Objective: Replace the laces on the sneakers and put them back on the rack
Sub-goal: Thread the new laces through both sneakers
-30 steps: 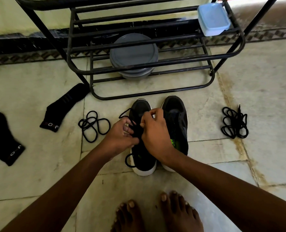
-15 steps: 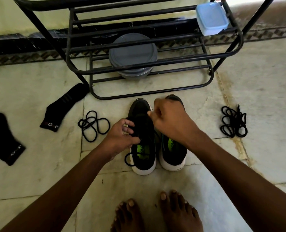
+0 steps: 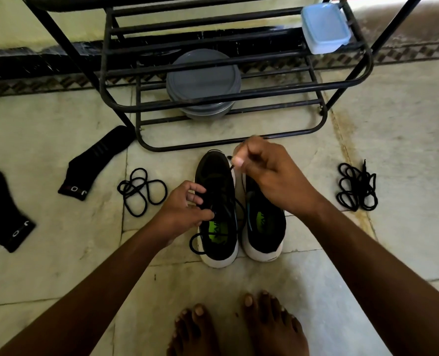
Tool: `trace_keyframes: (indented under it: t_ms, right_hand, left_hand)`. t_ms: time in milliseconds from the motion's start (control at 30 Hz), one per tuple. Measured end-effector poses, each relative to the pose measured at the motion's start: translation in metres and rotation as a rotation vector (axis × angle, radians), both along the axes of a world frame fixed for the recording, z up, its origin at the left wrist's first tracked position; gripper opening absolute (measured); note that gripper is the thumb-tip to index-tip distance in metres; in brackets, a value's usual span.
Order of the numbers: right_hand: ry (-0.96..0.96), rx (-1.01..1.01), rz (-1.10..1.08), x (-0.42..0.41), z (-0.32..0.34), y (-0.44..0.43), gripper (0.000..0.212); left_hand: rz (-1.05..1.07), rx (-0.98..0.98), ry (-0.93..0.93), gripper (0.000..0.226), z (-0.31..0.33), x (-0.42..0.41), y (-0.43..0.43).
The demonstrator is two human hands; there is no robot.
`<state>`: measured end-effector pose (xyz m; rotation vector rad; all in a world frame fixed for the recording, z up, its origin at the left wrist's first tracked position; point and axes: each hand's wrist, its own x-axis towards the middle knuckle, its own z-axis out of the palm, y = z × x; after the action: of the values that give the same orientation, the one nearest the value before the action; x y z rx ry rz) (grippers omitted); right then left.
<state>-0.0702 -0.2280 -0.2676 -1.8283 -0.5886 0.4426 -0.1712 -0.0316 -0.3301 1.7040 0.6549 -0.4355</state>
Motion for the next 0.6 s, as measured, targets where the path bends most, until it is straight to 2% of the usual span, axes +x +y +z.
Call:
trace_keyframes:
  t_ms: [67,267,300,333,367,400,433,467,500,533,567,600]
  right_hand:
    - [0.161,0.129,-0.013,-0.006,-0.001,0.003,0.026]
    - [0.094,0.167,-0.165,0.003,0.006,0.017,0.025]
    - [0.036,0.106,-0.187,0.008,0.001,0.01,0.024]
    - [0.05,-0.055,-0.222,-0.005,-0.022,-0.011,0.023]
    - [0.113,-0.219,-0.082,-0.049,-0.046,-0.036,0.033]
    - [0.165,-0.296,0.031,-0.121,-0.095,-0.069,0.051]
    - [0.169,-0.404,0.101,-0.171,-0.124,-0.083,0.064]
    - [0.187,-0.457,0.072,-0.188,-0.126,-0.083,0.072]
    - [0.138,-0.496,0.082,-0.175,-0.108,-0.075,0.07]
    - [0.278,-0.388,0.145,-0.132,-0.066,-0.052,0.054]
    - [0.221,-0.211,0.162,-0.063,-0.015,-0.025,0.032]
    - [0.21,-0.061,0.086,-0.016,0.017,-0.001,0.023]
  left_hand:
    - [0.0,-0.007,-0.003,0.049,0.0,0.0,0.0]
    - [0.0,-0.004,0.004,0.049,0.002,-0.001,0.0]
    - [0.0,0.003,0.003,0.049,0.001,-0.001,0.0]
    - [-0.003,0.01,0.001,0.049,0.002,-0.001,-0.001]
    - [-0.004,0.013,0.0,0.05,0.002,-0.001,-0.002]
    - [0.003,0.012,0.001,0.052,0.001,-0.001,-0.002]
    - [0.011,0.012,0.002,0.055,0.002,-0.001,-0.001]
    - [0.011,0.024,-0.011,0.059,0.003,-0.002,-0.001]
    - [-0.013,0.055,-0.057,0.064,0.003,-0.003,-0.001]
    - [-0.061,0.104,-0.129,0.068,0.004,-0.005,-0.001]
    - [-0.129,0.161,-0.216,0.07,0.005,-0.007,-0.002]
    - [-0.201,0.214,-0.298,0.069,0.007,-0.009,-0.004]
